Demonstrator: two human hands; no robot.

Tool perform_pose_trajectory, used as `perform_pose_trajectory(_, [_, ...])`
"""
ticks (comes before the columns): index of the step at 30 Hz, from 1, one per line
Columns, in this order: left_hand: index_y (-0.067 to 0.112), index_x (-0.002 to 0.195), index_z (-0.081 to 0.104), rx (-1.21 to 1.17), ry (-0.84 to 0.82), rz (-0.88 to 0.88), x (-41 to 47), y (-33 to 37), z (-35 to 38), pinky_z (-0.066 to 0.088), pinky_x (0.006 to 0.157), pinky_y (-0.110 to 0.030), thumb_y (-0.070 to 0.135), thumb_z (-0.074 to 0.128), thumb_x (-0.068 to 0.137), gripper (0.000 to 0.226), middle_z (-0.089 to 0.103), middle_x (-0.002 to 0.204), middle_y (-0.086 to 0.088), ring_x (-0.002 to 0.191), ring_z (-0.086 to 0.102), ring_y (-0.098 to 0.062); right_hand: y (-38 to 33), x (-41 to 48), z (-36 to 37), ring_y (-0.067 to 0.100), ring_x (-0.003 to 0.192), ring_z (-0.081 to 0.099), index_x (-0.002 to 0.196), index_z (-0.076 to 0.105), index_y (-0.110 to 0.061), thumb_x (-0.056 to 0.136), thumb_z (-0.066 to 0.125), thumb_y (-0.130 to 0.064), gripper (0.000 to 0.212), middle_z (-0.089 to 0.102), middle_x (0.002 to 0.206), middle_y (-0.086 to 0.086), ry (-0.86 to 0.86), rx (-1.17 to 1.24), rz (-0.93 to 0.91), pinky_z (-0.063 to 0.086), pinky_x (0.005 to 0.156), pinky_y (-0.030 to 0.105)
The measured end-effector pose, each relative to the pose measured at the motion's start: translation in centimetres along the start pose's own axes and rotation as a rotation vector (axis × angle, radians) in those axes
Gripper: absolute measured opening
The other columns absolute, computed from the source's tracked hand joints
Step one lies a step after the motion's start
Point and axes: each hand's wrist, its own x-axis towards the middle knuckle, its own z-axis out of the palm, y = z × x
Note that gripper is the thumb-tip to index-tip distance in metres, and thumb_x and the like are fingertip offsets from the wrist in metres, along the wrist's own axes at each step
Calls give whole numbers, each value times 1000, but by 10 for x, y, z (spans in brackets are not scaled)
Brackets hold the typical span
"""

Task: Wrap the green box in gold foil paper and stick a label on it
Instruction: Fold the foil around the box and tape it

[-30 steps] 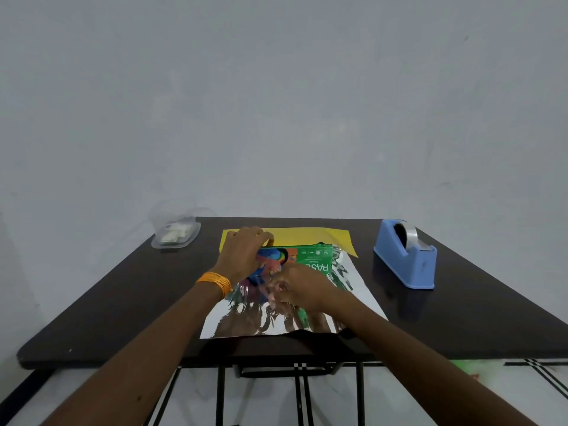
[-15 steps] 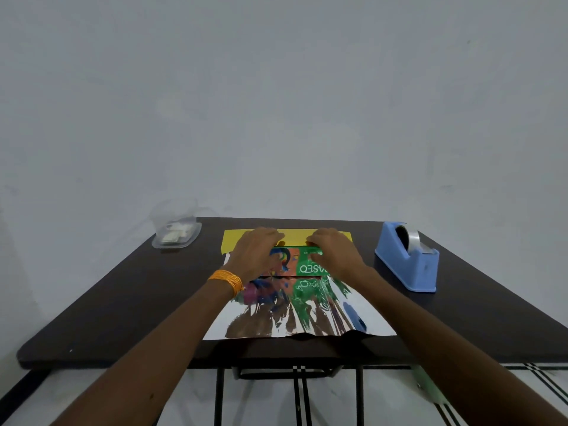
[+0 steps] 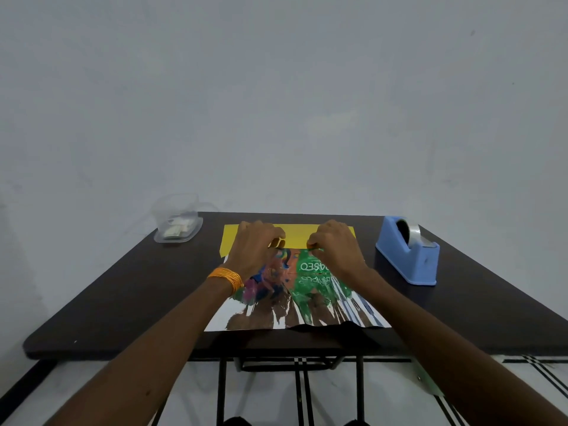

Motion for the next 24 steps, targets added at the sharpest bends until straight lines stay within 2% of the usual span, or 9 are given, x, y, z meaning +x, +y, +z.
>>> perform_pose_trajectory(4, [33,98,66,32,8,22,-1,-1,2,35,85,-36,39,71,85,15,63,95,10,96,55,-17,-2,-3,1,30,80,61,83,77,-14,78,79,-13,6,67,80,5,0,7,-6,47,67,39])
perform_pose_trajectory(8, [29,100,70,-96,42,26,-2,8,1,39,81,-37,64,52,85,42,63,90,7,90,52,-16,-2,-7,6,30,80,60,82,76,-13,80,76,-11,3,64,80,6,24,-18,-1,39,59,34])
perform_pose_trajectory(11, [26,117,69,-79,12,67,3,20,3,41,85,-39,52,49,95,39,66,104,2,101,54,-21,-1,-8,8,30,85,59,85,74,-13,83,73,-13,2,62,83,6,39,3,12,34,59,31])
perform_pose_trajectory(15, [30,126,64,-1,-30,77,6,15,10,39,85,-35,31,59,96,30,58,114,1,106,50,-21,-1,-9,9,28,99,58,103,73,-14,85,74,-18,19,64,99,6,-21,18,13,47,71,37])
perform_pose_trajectory(17, [30,126,63,-9,-33,72,6,13,11,38,85,-33,29,61,95,31,57,116,2,107,50,-20,2,-13,8,25,103,57,109,72,-15,82,77,-25,29,65,105,3,-52,86,38,48,78,37])
perform_pose_trajectory(20, [30,125,64,-27,-25,63,6,14,11,39,86,-34,30,64,93,32,57,117,2,108,50,-21,4,-18,4,14,101,57,105,74,-18,84,74,-27,23,68,106,-4,59,349,201,47,84,34])
perform_pose_trajectory(22, [30,123,65,-45,-26,43,7,11,13,41,86,-35,29,65,92,31,58,116,2,108,50,-21,4,-19,1,13,95,60,102,72,-19,84,71,-20,18,68,103,-3,184,504,420,50,82,33])
perform_pose_trajectory(24, [29,121,66,-61,-19,35,8,10,15,44,86,-36,29,66,92,30,59,115,1,107,52,-22,11,-20,1,19,89,62,103,70,-20,79,70,-19,24,67,101,2,211,567,668,50,75,34])
